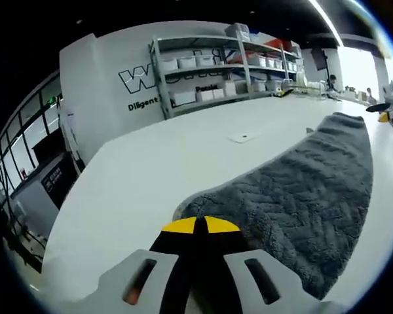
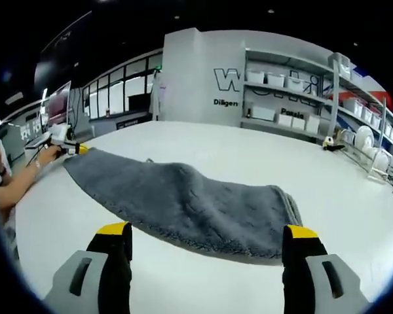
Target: Open the folded towel by lifting each exposed corner and separating the folded layers until the towel lies flat within the target outline without major curled edges
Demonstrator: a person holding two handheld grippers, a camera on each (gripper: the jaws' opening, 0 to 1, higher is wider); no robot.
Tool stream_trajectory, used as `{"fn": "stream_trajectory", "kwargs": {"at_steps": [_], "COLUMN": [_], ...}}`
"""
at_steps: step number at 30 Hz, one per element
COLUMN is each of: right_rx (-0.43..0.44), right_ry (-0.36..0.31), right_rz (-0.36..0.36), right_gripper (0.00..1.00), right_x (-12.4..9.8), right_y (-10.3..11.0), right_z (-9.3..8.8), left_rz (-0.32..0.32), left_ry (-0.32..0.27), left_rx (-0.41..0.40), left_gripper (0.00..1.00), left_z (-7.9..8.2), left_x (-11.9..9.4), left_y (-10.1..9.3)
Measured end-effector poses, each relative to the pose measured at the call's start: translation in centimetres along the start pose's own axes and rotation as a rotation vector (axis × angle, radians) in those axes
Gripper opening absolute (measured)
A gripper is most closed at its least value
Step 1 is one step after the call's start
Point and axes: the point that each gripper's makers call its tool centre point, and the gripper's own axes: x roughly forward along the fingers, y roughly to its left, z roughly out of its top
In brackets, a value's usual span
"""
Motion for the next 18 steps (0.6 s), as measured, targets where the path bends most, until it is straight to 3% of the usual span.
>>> {"fn": "stream_trajectory", "kwargs": {"at_steps": [7,13,16,18], "right_rx": [-0.033,-0.005,-0.008,-0.068], "right_ry": [-0.047,-0.137,-0.102,-0.046], "right_rz": [-0.018,-0.071,-0.089,-0.104], "right_gripper": [0.88,0.55,0.50,0.46], "right_x": [1.8,3.6,5.1,6.3], "right_y": [-2.8,-6.6,-8.1,-9.0], "right_z": [1.5,4.0,4.1,3.5], "left_rz": [0.001,0.006,0.006,0.005], "left_ry": [0.014,0.025,0.030,0.030], "left_rx": [0.032,0.043,0.047,0.051], "left_gripper": [0.02,0.02,0.02,0.02], "left_z": [0.0,-0.3,-0.5,-0.5], "left_x": [0.0,0.1,0.1,0.1], "left_y": [-0.4,-0.4,-0.4,-0.4]}}
